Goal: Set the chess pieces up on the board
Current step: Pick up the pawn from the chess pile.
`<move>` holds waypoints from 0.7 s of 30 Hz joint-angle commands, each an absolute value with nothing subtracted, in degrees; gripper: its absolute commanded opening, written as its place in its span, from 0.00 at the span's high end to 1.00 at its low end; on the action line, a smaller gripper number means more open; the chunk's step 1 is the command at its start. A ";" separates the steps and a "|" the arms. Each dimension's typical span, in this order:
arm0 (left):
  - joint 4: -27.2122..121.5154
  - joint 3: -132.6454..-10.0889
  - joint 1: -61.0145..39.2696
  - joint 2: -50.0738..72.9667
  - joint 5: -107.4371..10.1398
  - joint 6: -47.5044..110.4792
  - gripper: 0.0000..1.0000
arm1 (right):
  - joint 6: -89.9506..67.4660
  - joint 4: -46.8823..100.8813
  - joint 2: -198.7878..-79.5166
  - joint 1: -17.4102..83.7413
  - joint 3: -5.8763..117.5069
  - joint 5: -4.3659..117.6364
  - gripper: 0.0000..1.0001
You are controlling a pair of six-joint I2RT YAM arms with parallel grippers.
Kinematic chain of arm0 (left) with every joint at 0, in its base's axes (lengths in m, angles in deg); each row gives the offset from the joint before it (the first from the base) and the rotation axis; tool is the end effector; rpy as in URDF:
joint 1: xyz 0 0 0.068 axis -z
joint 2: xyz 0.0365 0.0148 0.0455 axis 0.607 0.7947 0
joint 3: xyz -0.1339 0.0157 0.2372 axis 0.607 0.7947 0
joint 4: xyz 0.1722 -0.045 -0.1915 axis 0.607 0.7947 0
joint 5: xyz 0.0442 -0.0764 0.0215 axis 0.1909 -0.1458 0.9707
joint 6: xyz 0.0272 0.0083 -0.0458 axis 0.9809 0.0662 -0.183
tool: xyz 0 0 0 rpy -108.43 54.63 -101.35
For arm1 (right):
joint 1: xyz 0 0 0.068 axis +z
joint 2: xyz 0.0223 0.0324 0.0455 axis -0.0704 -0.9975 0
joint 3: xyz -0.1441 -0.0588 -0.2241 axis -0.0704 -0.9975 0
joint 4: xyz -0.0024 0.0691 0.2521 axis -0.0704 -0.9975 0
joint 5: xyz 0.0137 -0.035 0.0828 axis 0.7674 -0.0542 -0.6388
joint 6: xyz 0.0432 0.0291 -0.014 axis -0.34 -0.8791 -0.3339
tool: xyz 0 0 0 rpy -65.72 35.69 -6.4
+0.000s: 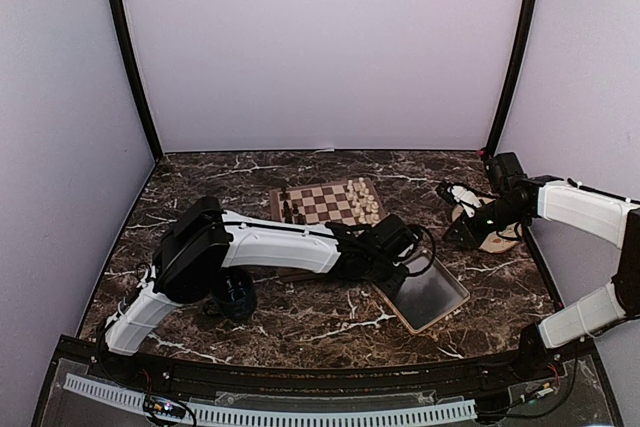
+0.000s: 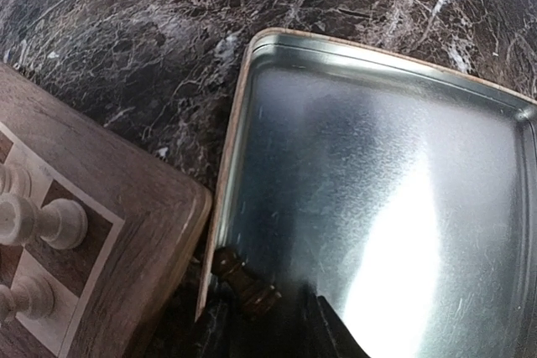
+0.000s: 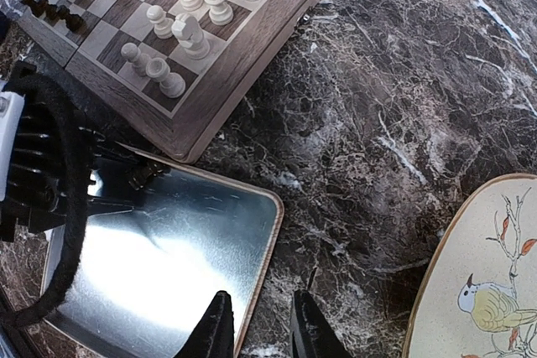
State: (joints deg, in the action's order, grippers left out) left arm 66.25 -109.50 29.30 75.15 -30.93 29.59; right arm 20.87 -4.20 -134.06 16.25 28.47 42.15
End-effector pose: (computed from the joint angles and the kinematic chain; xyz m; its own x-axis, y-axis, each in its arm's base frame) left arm 0.2189 -0.4928 0.1427 -0.4766 0.5247 -0.7054 0.7706 0.6355 -0.0480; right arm 0.2465 0.0670 0.2167 -0.5977 -0.5344 -0.5977 -0.7060 0.7041 0.0764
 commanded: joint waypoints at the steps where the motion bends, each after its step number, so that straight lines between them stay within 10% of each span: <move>1: 69.40 -110.53 28.81 75.79 -27.28 25.17 0.67 | 21.27 -4.44 -134.58 15.82 28.41 41.12 0.75; 21: 71.47 -115.46 28.28 80.70 -24.65 19.97 0.74 | 21.44 -5.18 -134.62 15.82 28.63 40.00 0.76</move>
